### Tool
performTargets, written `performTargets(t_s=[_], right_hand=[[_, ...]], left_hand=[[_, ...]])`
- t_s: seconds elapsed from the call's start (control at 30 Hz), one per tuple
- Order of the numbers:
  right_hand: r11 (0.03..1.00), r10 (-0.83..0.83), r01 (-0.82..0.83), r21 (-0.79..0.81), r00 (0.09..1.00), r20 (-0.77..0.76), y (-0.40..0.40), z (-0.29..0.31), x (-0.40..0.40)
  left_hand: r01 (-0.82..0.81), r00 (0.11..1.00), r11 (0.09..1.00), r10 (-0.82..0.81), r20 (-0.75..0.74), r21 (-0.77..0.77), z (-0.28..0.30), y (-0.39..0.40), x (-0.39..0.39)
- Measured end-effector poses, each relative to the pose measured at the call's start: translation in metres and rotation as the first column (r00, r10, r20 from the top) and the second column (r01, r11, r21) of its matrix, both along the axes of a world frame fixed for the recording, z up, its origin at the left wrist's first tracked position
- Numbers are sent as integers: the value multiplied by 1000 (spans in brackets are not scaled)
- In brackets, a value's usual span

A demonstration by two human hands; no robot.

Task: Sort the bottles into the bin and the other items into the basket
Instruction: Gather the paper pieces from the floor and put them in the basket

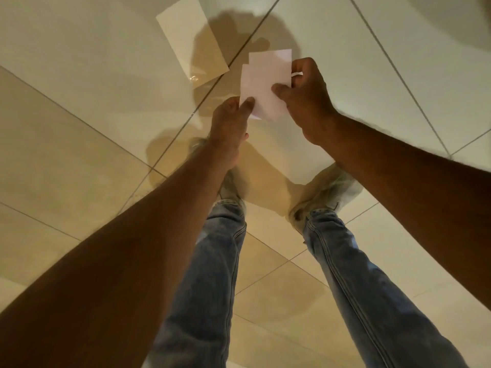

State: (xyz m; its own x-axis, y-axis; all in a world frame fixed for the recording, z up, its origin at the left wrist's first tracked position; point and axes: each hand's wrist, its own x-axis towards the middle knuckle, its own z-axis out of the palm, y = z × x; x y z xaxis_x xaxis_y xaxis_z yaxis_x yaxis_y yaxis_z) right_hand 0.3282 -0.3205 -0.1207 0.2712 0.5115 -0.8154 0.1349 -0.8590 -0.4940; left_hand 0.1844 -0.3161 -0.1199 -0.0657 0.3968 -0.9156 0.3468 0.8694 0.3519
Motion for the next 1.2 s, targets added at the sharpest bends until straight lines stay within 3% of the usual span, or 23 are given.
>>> performTargets(t_s=[0.23,0.47,0.57,0.73,0.9,1.07,1.2], right_hand=[[997,55,-63,-49,987,-152,30,-7,-40],[994,98,-107,-33,975,-202,56,-20,-78],[972,236,-236,25,971,-21,65,-32,-90],[942,296,-328,70,910,289,83,-63,-105],[870,454,-486,-87,719,526,91,-92,-130],[852,499,-479,-211,619,606,92,-103,-155],[840,521,-492,-229,614,593,92,-108,-165]], left_hand=[[-96,992,994,100,-78,52,-12,21,-47],[-326,945,945,326,9,-2,-21,39,-91],[-440,896,898,440,50,-15,-27,44,-111],[-556,829,831,556,53,-16,-35,48,-140],[-603,796,797,604,43,-29,-53,42,-169],[-665,744,745,667,44,-52,-70,27,-186],[-722,687,690,724,62,-53,-77,16,-191]])
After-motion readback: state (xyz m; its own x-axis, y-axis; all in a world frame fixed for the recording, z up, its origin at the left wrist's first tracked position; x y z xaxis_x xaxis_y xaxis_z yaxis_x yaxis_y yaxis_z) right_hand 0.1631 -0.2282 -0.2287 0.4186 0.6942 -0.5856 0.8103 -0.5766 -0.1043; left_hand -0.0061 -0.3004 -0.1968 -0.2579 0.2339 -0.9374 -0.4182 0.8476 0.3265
